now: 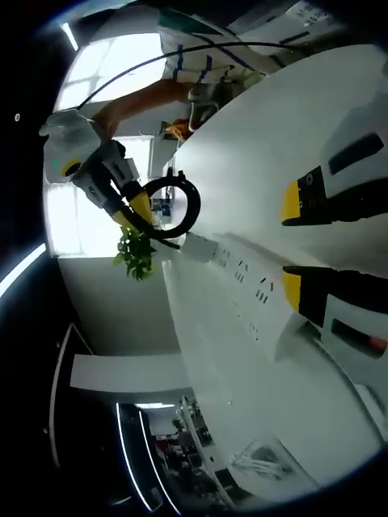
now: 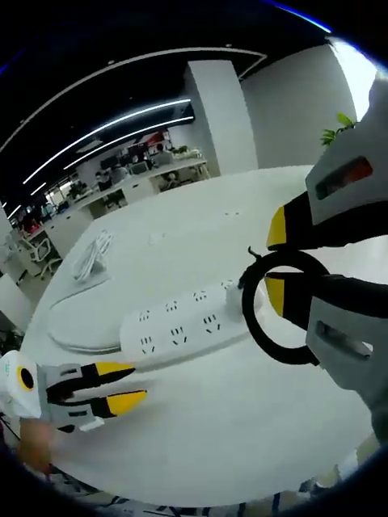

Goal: Straighten the power strip on the desk, plug the charger into it

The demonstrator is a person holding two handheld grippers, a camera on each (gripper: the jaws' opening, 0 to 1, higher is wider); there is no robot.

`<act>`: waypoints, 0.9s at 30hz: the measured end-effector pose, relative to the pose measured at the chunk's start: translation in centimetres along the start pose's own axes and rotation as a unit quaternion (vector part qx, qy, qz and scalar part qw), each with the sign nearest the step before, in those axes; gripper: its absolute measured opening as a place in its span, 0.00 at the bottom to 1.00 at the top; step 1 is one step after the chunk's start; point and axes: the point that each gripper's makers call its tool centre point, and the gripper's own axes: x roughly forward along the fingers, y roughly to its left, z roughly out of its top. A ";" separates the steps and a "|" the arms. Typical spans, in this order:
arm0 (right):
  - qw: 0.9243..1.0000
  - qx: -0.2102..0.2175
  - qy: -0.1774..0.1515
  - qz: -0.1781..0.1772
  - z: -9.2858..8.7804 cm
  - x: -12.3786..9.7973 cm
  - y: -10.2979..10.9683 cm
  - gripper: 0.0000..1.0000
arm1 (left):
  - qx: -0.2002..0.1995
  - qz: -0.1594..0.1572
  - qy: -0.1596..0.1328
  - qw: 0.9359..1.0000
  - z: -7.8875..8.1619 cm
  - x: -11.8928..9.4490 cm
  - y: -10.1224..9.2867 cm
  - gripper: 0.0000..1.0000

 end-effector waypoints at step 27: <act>0.992 0.044 -0.107 -0.049 0.1 -3.5 -4.1 0.15 | -0.003 0.003 -0.002 1.000 0.1 -0.1 0.4 0.19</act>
